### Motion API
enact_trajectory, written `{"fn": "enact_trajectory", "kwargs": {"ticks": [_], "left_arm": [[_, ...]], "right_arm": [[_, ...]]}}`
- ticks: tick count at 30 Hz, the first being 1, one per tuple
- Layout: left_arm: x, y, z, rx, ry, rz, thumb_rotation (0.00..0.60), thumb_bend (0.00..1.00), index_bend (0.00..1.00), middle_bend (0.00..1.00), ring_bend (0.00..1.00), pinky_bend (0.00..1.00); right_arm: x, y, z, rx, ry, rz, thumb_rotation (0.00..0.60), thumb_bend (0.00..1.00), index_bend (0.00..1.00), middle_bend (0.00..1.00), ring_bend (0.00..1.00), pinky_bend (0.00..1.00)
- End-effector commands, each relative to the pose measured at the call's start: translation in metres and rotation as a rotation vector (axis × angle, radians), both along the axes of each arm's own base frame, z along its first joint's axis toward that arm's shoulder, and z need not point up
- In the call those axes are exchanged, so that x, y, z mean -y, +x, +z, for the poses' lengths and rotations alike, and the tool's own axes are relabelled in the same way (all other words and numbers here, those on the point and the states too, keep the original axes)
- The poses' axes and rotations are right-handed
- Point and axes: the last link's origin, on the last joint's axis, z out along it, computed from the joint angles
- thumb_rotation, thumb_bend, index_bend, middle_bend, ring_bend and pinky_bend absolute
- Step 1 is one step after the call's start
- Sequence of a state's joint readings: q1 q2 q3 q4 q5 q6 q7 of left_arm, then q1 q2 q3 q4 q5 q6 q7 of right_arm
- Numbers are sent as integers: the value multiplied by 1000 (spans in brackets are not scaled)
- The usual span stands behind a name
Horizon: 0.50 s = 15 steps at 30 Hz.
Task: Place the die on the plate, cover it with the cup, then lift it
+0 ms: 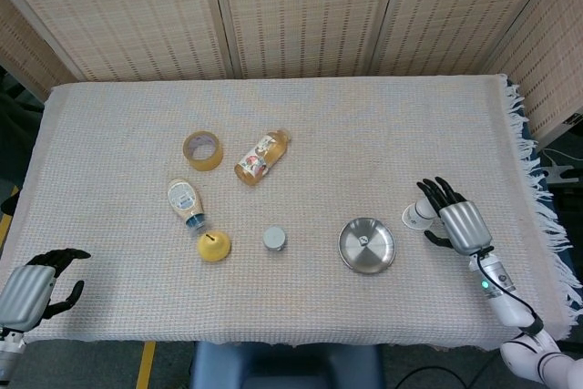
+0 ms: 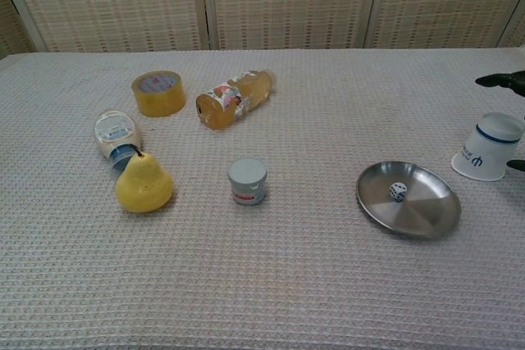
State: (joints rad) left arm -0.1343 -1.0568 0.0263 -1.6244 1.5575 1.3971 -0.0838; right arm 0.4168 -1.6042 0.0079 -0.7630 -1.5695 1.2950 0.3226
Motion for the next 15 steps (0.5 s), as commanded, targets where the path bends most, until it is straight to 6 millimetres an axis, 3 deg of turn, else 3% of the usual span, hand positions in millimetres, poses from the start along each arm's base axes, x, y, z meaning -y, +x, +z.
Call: {"fn": "enact_trajectory", "kwargs": {"ticks": [1,8,15], "left_arm": [[0,-1,0,-3,-1,3,600,430,310,311,284,354],[3,1,2,-25,22,-5,600,430,310,312,285,355],[2,4,3,-39,56,-20,600,432,310,312,285,355]], "right_arm": [[-11,13,10,-6,-32,72,600,68,0,0,0,231],[-52,25,16,-133,-115,16,600,66,0,0,0,169],[-74,25,31,-124,-155,-32,600,67,0,0,0,169]]}}
